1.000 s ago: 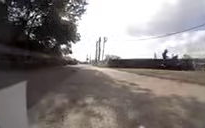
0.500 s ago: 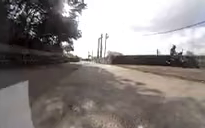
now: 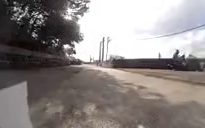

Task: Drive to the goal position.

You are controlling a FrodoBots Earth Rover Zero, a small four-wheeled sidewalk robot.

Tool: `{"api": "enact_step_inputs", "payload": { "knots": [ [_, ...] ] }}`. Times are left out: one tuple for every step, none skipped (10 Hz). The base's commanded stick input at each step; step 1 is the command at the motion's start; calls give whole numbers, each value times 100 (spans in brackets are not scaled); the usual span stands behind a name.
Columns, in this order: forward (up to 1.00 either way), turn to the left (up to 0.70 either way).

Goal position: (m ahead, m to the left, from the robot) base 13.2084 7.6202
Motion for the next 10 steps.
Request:
{"api": "enact_step_inputs", "payload": {
  "knots": [
    [70,0],
    [70,0],
    [70,0],
    [70,0],
    [70,0],
    [70,0],
    [70,0],
    [70,0],
    [70,0],
    [70,0]
  ]
}}
